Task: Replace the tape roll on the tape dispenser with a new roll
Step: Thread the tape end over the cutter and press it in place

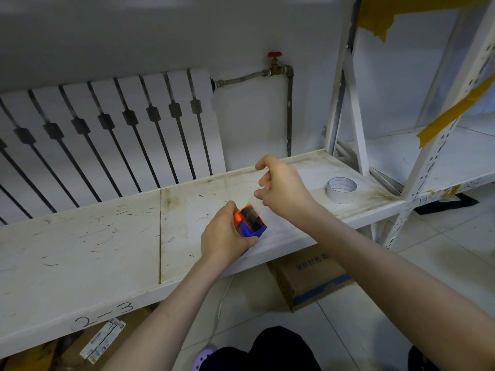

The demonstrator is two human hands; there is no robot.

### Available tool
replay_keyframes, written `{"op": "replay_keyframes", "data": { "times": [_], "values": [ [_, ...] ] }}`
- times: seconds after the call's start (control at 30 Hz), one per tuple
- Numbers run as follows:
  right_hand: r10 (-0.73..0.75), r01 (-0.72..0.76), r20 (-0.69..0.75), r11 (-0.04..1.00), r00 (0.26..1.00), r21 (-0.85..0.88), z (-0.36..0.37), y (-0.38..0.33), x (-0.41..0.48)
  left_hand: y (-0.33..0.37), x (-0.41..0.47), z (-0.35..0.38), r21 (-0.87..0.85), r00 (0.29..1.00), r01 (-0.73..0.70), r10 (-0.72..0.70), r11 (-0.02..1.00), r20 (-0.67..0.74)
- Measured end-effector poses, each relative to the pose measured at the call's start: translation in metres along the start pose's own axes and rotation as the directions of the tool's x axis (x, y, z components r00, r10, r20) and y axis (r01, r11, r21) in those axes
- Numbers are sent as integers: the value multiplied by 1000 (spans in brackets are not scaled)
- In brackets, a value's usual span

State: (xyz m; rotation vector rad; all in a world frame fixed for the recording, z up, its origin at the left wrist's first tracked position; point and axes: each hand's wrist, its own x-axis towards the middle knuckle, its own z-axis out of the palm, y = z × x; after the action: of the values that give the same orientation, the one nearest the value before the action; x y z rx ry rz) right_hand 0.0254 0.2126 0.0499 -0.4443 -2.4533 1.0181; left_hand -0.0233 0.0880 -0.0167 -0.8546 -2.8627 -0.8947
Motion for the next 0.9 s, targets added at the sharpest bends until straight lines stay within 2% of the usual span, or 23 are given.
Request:
{"op": "replay_keyframes", "data": {
  "times": [0.23,0.57,0.9],
  "values": [
    [104,-104,-2,995,995,10,2,24,6,-3,1,-6,-72,999,10,-6,997,50],
    [201,-197,-11,969,979,149,6,45,-5,-7,4,-6,-143,995,-2,16,990,96],
    [379,-388,106,829,919,402,19,58,-6,-16,9,-3,-185,992,-19,42,983,122]
  ]
}}
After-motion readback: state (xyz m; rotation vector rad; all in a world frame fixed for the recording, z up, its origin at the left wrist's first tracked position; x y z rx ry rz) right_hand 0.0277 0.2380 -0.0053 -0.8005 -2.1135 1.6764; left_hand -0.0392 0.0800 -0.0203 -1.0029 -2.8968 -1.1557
